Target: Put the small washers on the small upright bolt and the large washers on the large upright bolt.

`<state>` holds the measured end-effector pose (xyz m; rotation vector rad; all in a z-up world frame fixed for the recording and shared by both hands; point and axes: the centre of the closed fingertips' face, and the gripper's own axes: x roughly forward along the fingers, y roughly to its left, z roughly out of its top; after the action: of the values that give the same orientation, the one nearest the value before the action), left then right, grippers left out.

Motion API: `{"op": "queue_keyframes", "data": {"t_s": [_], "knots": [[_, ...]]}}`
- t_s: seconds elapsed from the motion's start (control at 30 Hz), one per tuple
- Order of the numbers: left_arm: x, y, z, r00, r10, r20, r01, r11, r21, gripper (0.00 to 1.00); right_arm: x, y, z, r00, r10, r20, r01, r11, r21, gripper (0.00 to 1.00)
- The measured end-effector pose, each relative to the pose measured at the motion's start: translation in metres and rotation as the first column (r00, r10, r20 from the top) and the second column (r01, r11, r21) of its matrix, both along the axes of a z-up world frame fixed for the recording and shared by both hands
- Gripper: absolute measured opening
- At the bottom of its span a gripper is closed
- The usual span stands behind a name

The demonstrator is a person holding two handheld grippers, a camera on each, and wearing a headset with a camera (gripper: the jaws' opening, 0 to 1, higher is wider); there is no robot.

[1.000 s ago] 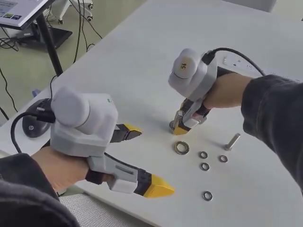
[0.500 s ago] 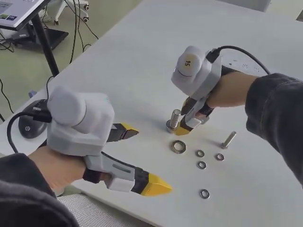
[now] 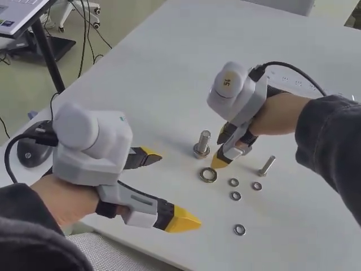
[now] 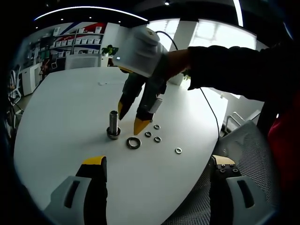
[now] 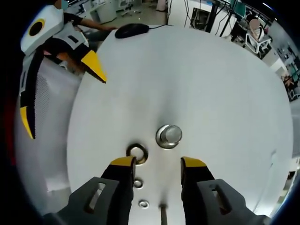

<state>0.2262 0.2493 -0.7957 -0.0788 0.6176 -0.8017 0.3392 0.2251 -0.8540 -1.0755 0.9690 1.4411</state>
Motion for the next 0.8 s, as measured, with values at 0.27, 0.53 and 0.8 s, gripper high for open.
{"op": "queue_keyframes", "data": {"t_s": [0.27, 0.53, 0.8], "knots": [[0.0, -0.001, 0.001, 1.0, -0.002, 0.004, 0.002, 1.0, 0.0, 0.91, -0.013, -0.006, -0.004, 1.0, -0.004, -0.013, 0.004, 1.0, -0.007, 0.4], [-0.001, -0.001, 0.003, 1.0, -0.002, 0.008, 0.002, 1.0, -0.004, 0.91, -0.025, -0.004, -0.01, 1.0, 0.004, -0.023, -0.004, 1.0, -0.01, 0.4], [-0.001, -0.001, 0.004, 1.0, -0.005, 0.012, 0.005, 1.0, -0.006, 0.91, -0.034, -0.002, -0.018, 1.0, 0.018, -0.026, -0.019, 1.0, -0.018, 0.39]]}}
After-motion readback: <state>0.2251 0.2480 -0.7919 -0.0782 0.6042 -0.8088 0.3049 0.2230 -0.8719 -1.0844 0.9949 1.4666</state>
